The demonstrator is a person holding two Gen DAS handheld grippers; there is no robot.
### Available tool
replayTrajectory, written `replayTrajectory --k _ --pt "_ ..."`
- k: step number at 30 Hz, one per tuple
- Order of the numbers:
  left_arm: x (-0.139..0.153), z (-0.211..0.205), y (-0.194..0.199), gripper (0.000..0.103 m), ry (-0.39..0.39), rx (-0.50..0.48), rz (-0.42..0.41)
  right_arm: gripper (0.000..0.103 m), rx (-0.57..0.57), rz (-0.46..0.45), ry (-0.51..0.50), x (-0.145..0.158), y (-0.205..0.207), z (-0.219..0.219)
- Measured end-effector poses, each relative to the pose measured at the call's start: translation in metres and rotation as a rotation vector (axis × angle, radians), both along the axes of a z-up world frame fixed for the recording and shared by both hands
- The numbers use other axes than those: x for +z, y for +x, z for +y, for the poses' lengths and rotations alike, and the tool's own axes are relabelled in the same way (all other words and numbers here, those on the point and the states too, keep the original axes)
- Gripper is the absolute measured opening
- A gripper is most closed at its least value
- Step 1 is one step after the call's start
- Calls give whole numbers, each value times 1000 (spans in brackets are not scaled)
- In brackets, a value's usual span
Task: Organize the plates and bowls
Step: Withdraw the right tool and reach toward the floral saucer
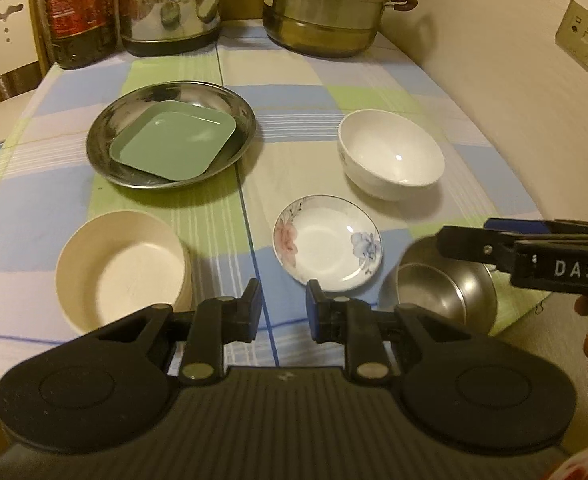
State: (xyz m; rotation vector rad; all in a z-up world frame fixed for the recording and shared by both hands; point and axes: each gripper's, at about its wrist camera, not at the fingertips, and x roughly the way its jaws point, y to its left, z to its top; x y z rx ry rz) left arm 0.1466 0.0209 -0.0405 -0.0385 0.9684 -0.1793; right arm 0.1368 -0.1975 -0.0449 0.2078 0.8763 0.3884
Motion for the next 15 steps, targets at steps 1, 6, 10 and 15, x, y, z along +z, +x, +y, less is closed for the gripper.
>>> replayTrajectory --k 1,6,10,15 --pt "-1 0 4 20 1 -4 0 74 4 0 -6 -1 4 3" --pt "-9 4 21 20 -7 -17 11 74 14 9 -13 -7 24 14" --pt "-13 9 32 20 -21 -16 16 74 18 21 -16 -14 36 20" --pt "-19 12 43 20 -55 -18 29 72 30 29 -27 -23 47 25"
